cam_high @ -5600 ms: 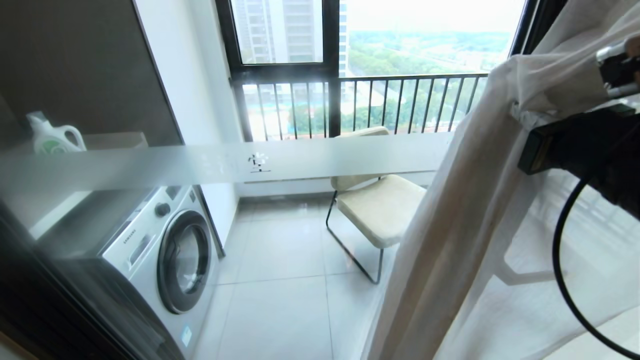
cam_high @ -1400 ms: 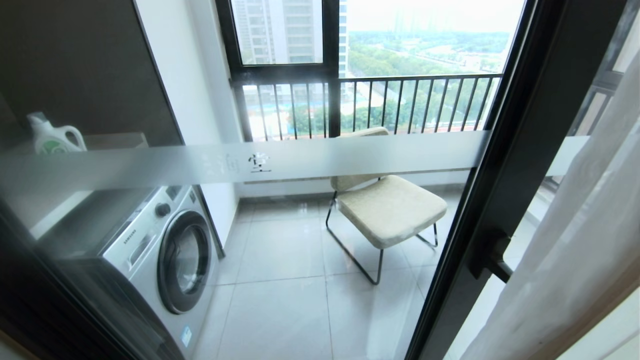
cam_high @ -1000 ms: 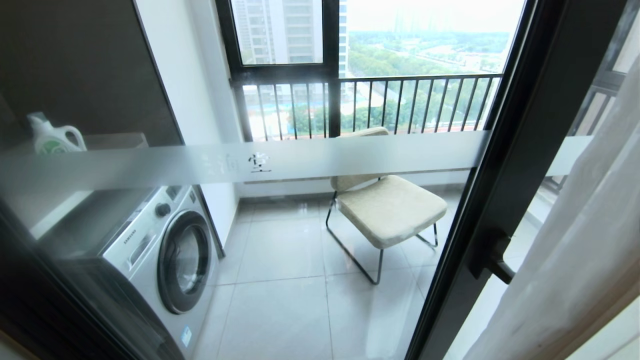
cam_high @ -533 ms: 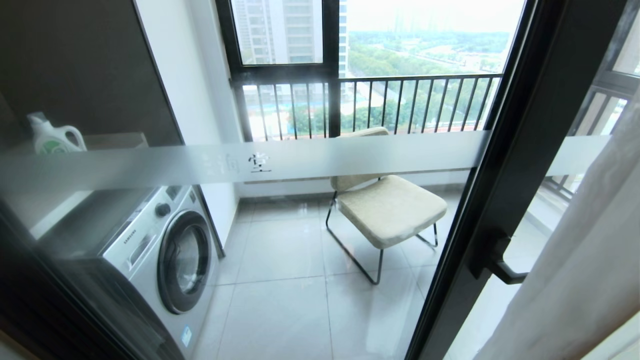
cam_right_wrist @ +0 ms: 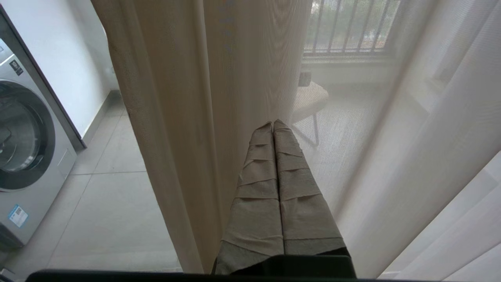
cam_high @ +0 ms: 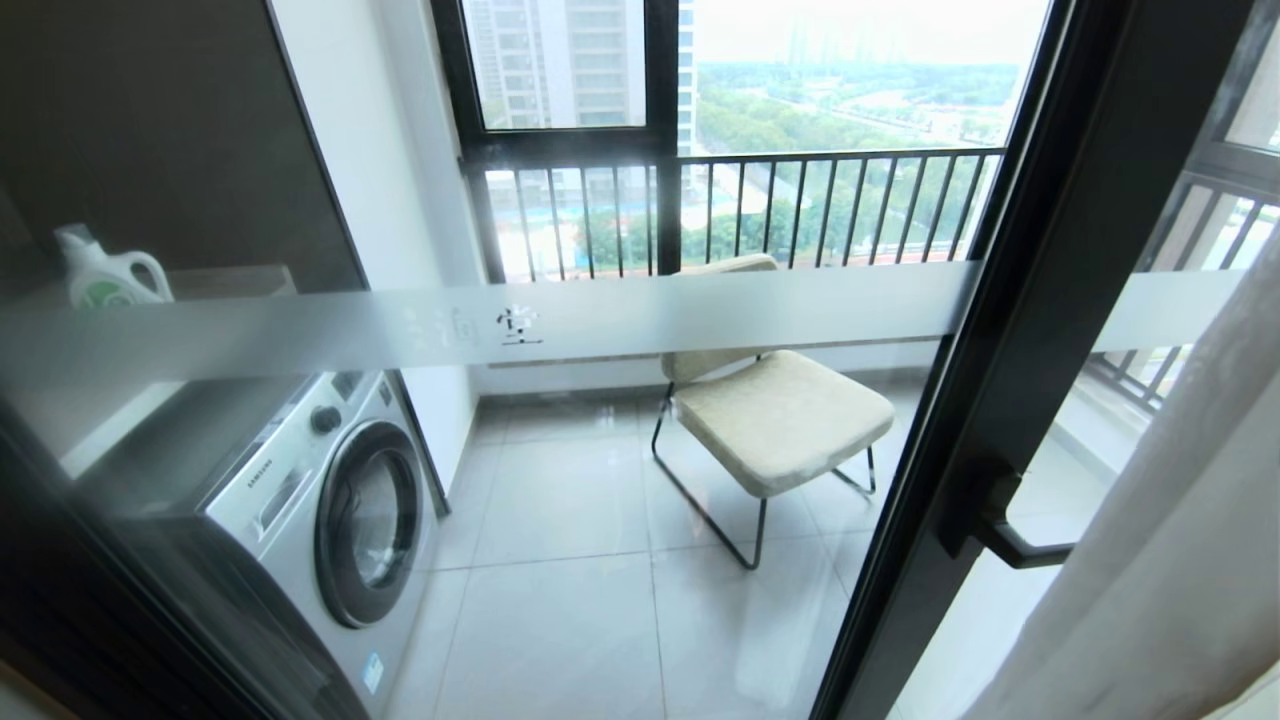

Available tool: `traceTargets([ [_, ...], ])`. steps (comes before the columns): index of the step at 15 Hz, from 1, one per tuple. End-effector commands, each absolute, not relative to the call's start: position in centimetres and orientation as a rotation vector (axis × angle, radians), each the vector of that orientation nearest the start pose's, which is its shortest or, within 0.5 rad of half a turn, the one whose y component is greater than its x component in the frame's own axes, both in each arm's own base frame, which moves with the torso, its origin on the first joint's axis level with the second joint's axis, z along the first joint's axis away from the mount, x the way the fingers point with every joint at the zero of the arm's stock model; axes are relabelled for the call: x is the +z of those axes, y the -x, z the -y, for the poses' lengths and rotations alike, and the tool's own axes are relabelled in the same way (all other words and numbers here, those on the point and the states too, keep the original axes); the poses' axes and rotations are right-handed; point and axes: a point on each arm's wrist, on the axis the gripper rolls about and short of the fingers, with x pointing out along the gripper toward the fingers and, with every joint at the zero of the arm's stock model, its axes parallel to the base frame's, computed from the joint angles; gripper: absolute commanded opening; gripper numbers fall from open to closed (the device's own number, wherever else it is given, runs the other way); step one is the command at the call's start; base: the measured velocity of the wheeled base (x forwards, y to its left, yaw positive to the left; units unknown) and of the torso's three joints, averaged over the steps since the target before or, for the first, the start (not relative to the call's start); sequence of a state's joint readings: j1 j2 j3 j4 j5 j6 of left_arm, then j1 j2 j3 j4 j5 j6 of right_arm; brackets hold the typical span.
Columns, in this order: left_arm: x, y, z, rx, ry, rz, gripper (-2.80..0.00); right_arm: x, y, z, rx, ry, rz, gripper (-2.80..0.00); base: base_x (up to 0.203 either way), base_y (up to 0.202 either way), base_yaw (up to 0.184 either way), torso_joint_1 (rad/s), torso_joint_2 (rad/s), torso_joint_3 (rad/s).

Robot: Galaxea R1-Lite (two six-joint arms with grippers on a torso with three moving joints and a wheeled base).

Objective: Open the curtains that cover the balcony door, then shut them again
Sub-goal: Close the inner curtains on both sides

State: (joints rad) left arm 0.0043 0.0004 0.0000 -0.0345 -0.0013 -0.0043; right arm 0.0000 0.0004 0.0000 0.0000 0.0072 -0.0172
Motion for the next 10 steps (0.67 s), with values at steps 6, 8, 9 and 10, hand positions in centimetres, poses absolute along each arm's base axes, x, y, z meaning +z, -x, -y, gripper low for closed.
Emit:
traceTargets([
  [6,7.91,2.29,-0.01,0.014,0.008,0.035,-2.80,7.55,2.28,-0.02,0.008,0.018,0.000,-2.80,0.000,0.000,0.000,0.000,0.00,0.000],
  [8,7.91,2.29,-0.01,0.014,0.008,0.035,-2.80,7.55,2.28,-0.02,0.008,0.018,0.000,-2.80,0.000,0.000,0.000,0.000,0.00,0.000],
  [9,7.91,2.29,-0.01,0.014,0.008,0.035,-2.80,7.55,2.28,-0.02,0.008,0.018,0.000,-2.80,0.000,0.000,0.000,0.000,0.00,0.000],
  [10,7.91,2.29,-0.01,0.014,0.008,0.035,-2.80,7.55,2.28,-0.02,0.008,0.017,0.000,-2.80,0.000,0.000,0.000,0.000,0.00,0.000],
])
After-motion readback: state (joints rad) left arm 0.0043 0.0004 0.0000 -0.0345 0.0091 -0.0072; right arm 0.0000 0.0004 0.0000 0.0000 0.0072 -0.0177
